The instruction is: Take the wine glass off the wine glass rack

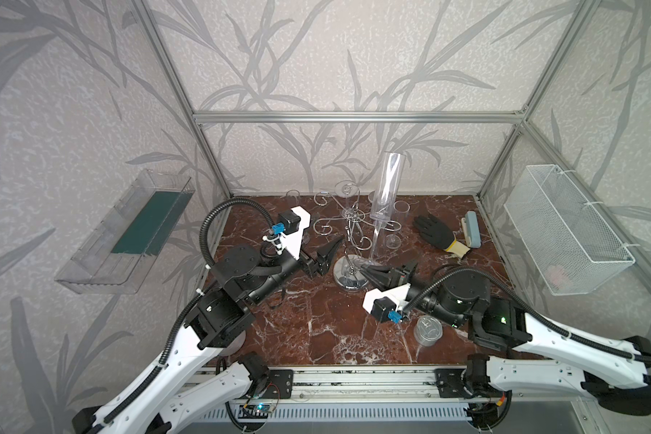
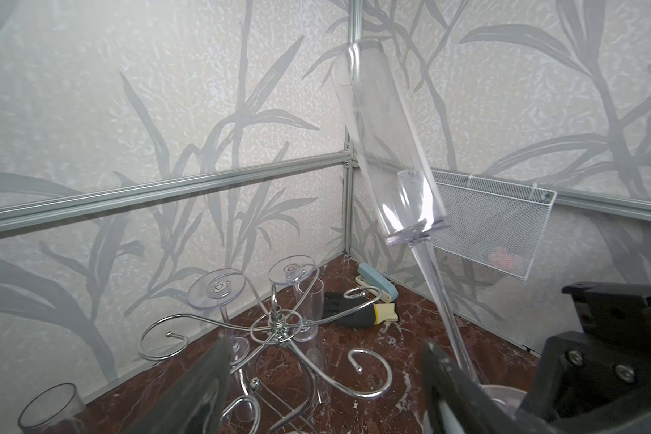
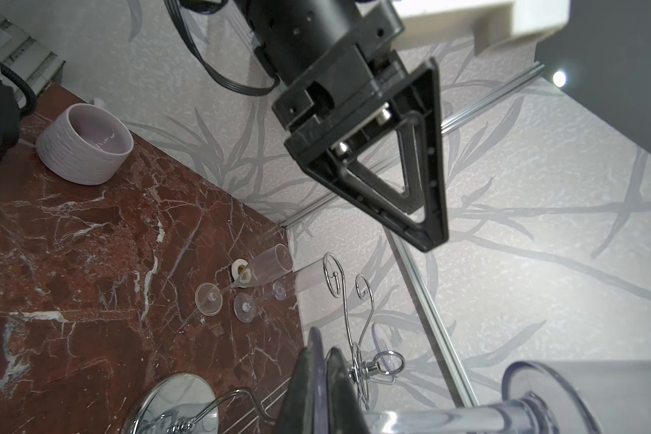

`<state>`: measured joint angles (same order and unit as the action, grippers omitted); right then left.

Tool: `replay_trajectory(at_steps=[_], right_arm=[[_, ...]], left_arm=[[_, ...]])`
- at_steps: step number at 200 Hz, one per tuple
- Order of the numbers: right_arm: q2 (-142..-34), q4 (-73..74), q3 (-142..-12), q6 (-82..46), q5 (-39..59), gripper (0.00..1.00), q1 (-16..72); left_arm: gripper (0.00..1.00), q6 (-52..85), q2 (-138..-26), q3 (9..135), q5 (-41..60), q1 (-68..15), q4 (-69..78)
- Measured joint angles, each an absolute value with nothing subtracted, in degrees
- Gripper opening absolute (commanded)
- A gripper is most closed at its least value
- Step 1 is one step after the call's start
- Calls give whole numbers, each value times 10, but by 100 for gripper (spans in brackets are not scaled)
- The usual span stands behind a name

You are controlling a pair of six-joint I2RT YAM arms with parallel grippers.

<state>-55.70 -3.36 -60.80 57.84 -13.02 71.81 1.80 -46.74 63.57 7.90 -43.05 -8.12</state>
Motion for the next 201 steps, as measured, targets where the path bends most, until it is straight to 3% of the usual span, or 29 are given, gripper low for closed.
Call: replay_trajectory(at_steps=[73, 201], right_arm=[[-590, 48, -579, 720, -205, 0, 772], [-617, 120, -567, 843, -283, 0, 816]], left_arm=[[75, 63, -519, 656, 271, -430, -93], [32, 111, -534, 655, 339, -430, -46]])
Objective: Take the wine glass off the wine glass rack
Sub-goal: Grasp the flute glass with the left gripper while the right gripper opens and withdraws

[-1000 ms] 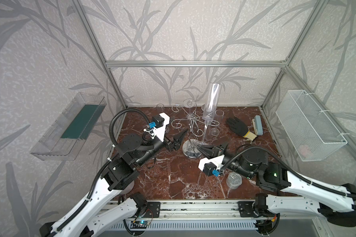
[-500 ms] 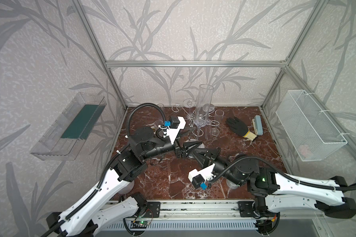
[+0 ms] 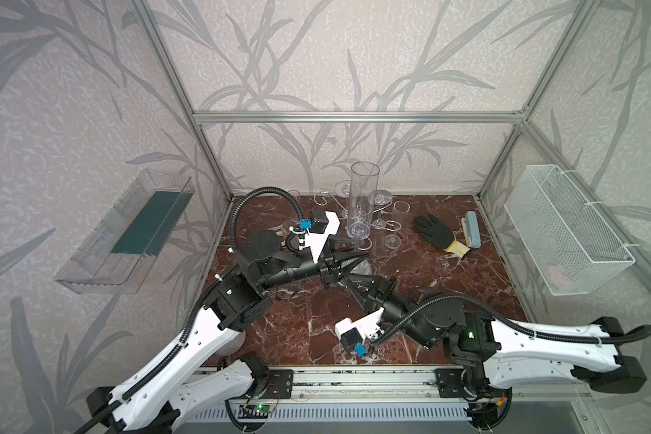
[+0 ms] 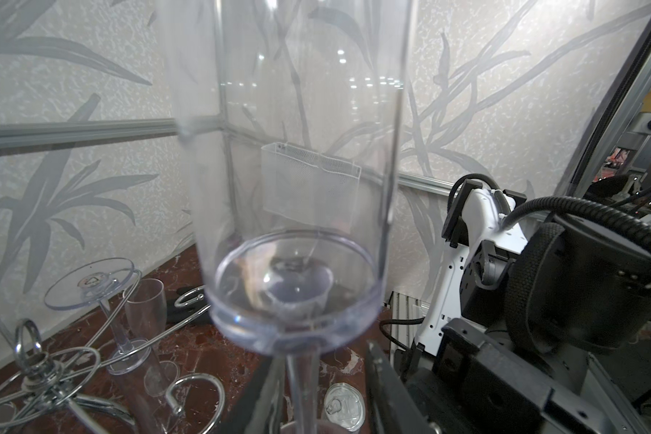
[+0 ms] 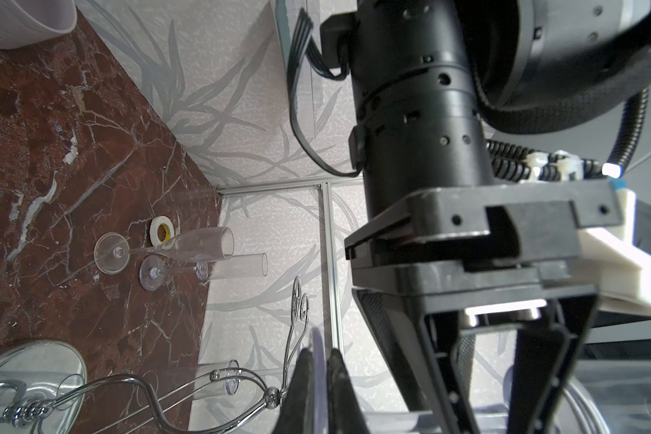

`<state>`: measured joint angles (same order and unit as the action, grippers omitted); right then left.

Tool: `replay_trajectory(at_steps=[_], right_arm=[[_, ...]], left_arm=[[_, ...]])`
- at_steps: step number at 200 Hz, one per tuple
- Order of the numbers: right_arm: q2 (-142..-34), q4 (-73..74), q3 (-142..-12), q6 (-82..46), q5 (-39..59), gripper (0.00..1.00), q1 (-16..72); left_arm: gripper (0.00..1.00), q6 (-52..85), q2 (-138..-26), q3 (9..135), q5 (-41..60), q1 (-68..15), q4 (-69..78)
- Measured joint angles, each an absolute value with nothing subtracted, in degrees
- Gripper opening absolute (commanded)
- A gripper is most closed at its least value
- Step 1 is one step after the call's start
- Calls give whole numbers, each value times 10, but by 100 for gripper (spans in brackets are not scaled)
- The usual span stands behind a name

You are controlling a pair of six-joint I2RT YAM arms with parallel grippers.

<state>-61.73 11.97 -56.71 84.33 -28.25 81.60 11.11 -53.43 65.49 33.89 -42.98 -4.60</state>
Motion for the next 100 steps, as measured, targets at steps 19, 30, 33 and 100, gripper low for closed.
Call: replay_trajectory(at_steps=[19, 30, 33, 100], right_arm=[[-618, 127, -567, 853, -286, 0, 819], [-618, 132, -567, 857, -287, 0, 819], [-618, 133, -567, 858, -288, 0, 819], [-624, 152, -564, 873, -304, 0, 822]], left_arm=[[28, 113, -536, 655, 344, -430, -43], [26, 114, -538, 655, 346, -430, -43], [25, 116, -538, 655, 347, -430, -43], [0, 116, -551, 654, 356, -425, -38]])
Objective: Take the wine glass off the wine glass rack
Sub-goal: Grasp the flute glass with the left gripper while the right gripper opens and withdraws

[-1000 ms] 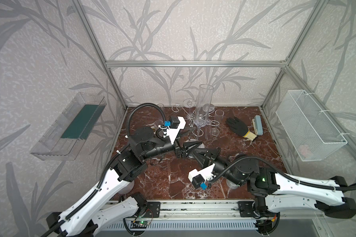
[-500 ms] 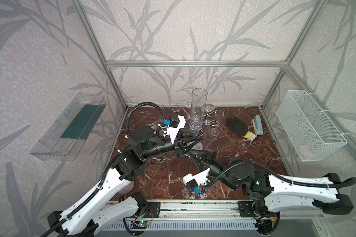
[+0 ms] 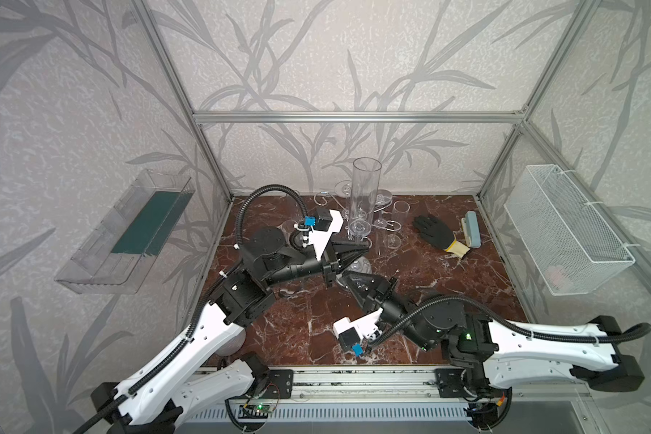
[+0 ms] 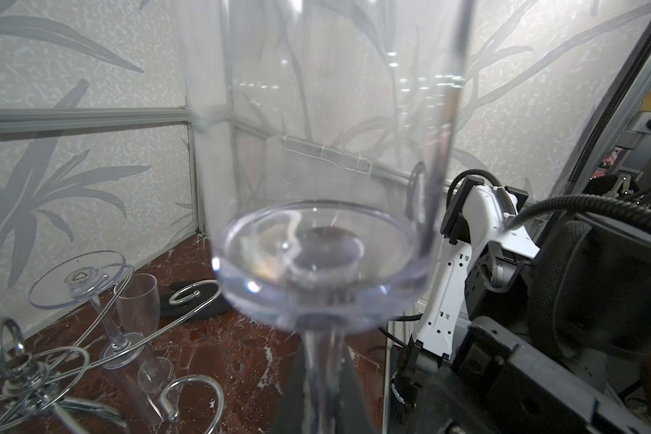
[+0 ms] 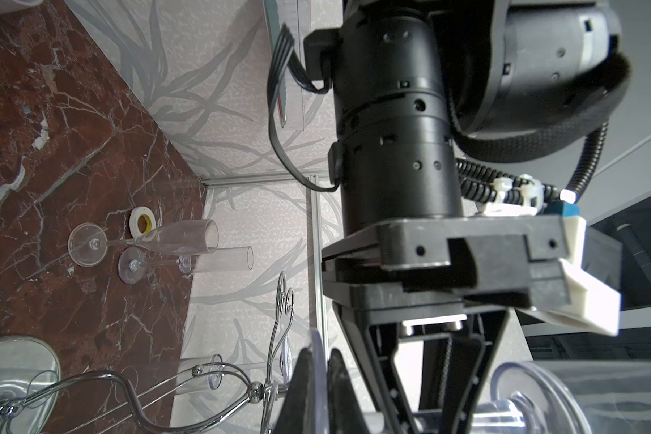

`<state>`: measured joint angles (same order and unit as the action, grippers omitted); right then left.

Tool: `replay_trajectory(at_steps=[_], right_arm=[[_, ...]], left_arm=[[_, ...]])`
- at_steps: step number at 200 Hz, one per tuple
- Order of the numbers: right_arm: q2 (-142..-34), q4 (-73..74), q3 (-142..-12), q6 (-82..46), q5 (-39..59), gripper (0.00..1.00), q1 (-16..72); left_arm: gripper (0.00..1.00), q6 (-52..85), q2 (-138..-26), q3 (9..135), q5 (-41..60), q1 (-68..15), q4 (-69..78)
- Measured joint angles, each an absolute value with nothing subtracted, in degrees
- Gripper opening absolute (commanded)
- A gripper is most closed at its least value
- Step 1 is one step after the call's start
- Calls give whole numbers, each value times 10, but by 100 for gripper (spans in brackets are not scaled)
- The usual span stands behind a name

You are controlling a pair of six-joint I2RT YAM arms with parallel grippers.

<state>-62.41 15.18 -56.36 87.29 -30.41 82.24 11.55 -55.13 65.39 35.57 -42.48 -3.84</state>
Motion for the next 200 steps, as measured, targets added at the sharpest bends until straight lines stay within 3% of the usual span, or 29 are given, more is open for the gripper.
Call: replay_trajectory(at_steps=[31, 58, 88, 200], right_arm=[[-624, 154, -564, 874, -306, 0, 822], [-625, 163, -562, 880, -307, 59, 822], [-627, 180, -535, 886, -294, 79, 824], [-564, 289, -521, 819, -208, 86, 841]], left_arm=[[0, 116, -552, 651, 357, -425, -30], [0, 121, -552, 651, 357, -425, -23], [0, 122, -539, 645, 342, -426, -11], [0, 39, -472, 623, 173, -427, -49]])
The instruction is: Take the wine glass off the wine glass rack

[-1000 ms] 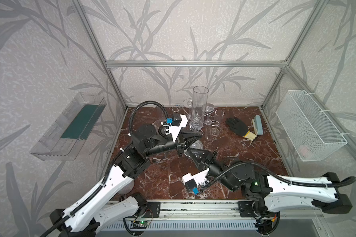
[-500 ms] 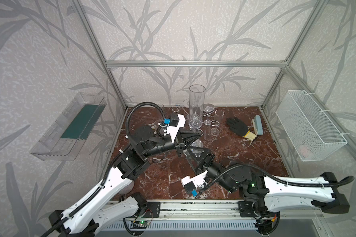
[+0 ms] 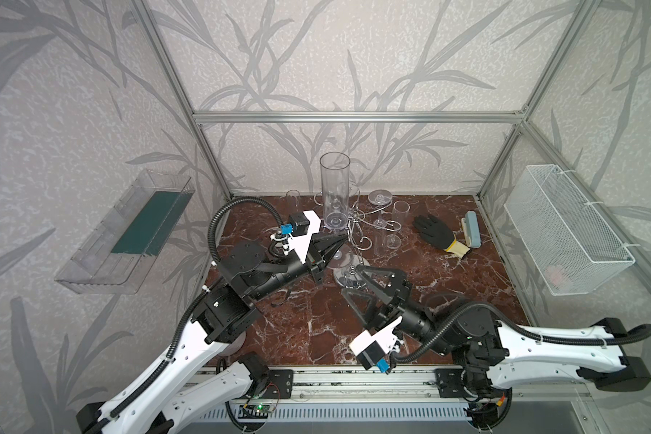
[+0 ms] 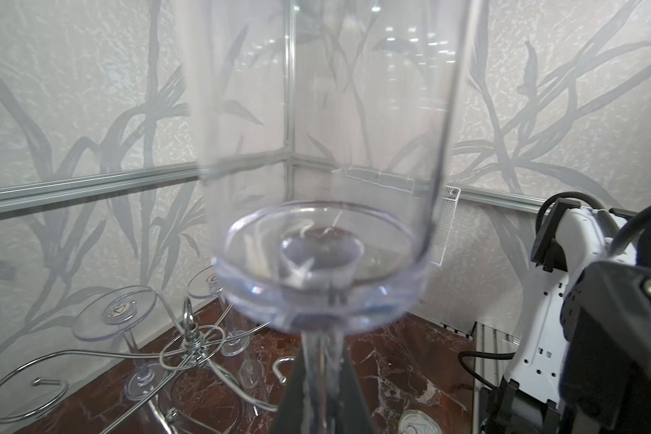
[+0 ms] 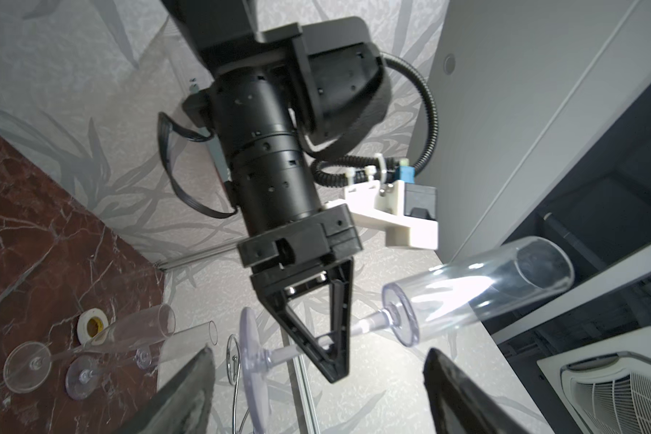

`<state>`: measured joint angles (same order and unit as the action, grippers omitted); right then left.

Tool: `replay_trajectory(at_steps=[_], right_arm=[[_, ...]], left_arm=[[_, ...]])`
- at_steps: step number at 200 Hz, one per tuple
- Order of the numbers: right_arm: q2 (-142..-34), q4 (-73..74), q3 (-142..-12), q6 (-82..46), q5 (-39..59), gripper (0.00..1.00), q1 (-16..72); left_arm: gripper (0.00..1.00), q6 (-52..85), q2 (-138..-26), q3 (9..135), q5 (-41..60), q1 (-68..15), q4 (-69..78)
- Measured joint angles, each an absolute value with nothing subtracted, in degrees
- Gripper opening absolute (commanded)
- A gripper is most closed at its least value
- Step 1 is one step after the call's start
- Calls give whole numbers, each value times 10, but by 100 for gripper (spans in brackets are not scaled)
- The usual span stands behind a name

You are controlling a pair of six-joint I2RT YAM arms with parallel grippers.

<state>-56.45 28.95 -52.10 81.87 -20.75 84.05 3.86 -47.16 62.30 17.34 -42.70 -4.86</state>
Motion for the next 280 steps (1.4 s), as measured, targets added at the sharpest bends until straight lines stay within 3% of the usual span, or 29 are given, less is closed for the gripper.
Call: replay_trajectory(at_steps=[39, 119, 192, 226, 280], right_arm=[[-518, 277, -529, 729, -212, 85, 841], [-484, 258, -560, 565, -311, 87, 835], [-519, 109, -677, 297, -339, 87, 709], [-562, 41, -723, 205, -276, 88, 665], [-619, -23, -789, 77, -71, 89, 592]], left_arm=[[0, 14, -448, 606, 124, -427, -60], [0, -11, -415, 595, 65, -427, -71], [0, -16, -410, 591, 44, -427, -91], [0, -25, -410, 590, 30, -427, -95], [0, -44, -416, 584, 12, -427, -96]])
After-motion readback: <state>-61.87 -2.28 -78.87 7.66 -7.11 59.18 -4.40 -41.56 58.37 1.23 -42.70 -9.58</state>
